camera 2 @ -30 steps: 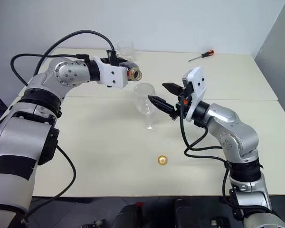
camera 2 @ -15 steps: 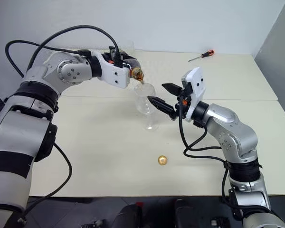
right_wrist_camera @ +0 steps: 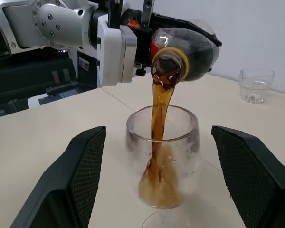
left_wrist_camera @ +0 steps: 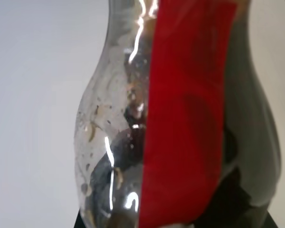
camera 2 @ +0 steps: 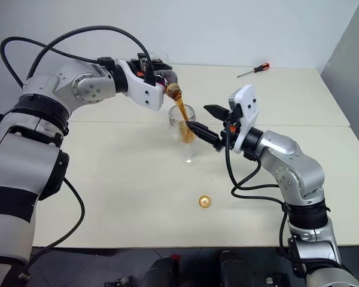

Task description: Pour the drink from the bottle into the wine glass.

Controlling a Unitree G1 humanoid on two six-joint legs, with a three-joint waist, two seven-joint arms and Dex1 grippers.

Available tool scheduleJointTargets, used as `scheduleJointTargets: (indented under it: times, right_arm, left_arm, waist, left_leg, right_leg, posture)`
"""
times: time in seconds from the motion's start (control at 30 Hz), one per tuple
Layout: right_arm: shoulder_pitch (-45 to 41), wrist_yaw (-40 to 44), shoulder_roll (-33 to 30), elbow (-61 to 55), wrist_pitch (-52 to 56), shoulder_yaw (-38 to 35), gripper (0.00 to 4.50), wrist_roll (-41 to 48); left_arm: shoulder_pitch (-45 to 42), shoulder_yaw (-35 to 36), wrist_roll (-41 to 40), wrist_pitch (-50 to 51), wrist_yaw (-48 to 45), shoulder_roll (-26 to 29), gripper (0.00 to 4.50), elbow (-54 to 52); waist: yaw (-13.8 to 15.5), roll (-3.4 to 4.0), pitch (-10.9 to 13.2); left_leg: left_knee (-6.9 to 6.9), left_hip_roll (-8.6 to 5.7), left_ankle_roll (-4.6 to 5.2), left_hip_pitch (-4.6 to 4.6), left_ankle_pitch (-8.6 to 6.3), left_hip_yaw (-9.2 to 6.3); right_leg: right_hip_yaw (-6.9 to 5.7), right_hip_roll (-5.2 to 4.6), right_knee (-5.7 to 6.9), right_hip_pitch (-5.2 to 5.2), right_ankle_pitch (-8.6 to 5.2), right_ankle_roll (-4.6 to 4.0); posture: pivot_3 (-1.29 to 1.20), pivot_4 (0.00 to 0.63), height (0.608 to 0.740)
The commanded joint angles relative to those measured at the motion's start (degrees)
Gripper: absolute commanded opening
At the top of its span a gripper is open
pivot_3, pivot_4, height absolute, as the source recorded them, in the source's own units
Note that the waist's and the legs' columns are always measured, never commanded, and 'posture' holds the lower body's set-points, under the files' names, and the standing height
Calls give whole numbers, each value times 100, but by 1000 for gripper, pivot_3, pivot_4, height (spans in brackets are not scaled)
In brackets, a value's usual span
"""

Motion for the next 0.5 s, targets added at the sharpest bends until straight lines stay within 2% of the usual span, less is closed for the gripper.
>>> scheduleJointTargets:
  times: [0.03,0.5]
  right_arm:
    - [-116,31,-2,-126,-33,-52,3793,6]
    - [-113,47,-16,-112,-31,-53,3793,4]
  left_arm:
    - [-291,36,-31,-24,173,90,1187,-38]
    - [-356,25,3,31,229,68,1187,-13]
  waist:
    - [0,0,0]
    - [0,0,0]
  left_leg:
    - [0,0,0,0,0,1]
    - [0,0,0,0,0,1]
  right_leg:
    - [1,0,0,0,0,0]
    - [1,0,1,0,0,0]
  posture:
    - [0,150,740]
    - [0,150,740]
